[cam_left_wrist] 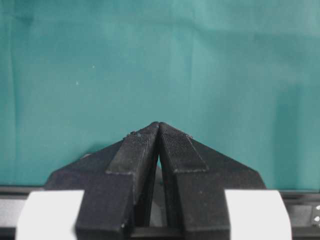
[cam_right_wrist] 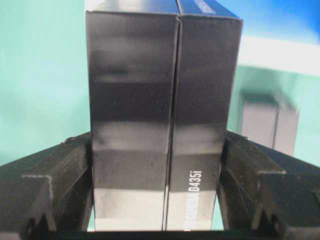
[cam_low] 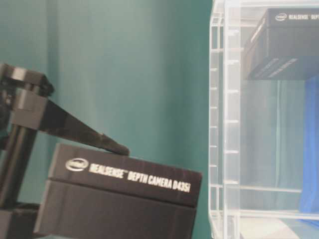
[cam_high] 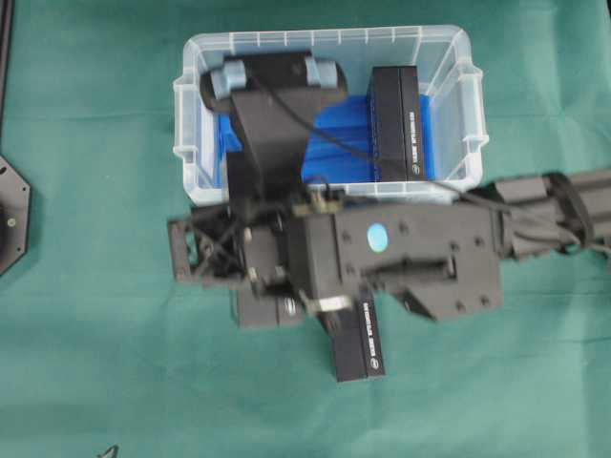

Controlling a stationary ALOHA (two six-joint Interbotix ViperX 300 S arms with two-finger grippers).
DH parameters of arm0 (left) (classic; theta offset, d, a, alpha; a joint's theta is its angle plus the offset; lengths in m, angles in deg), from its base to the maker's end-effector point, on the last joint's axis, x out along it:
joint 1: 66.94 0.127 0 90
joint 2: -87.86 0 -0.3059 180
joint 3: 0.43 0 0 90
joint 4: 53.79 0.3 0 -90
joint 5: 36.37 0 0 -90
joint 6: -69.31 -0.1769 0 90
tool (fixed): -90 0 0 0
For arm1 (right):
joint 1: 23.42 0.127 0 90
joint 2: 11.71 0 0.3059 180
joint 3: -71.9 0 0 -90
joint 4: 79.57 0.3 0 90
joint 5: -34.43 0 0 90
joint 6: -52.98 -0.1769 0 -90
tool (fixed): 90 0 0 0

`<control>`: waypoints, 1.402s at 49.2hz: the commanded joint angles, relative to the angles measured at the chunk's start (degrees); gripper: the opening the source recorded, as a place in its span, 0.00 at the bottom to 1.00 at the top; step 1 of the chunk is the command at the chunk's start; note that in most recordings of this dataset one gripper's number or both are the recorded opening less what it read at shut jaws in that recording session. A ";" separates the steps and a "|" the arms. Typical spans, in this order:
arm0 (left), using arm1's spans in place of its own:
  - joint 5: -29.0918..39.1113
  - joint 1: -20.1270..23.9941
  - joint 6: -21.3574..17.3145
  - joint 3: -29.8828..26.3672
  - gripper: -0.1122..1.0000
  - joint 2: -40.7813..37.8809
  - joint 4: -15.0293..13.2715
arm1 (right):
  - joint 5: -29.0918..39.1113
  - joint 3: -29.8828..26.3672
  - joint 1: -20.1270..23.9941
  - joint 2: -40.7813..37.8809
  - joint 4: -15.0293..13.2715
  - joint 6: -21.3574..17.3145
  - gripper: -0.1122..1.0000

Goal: Take the box out of the case with the right arm.
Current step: 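Carry the held box over the front rim toward the cloth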

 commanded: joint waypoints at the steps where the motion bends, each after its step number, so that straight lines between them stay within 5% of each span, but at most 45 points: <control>1: -0.26 -0.18 0.09 -0.62 0.10 -0.26 0.18 | 0.35 -1.67 1.58 3.78 -0.18 -1.14 0.71; 69: -0.35 -0.18 0.00 -0.53 0.10 -0.09 0.18 | 1.49 -1.49 2.90 3.08 -0.09 -2.55 0.71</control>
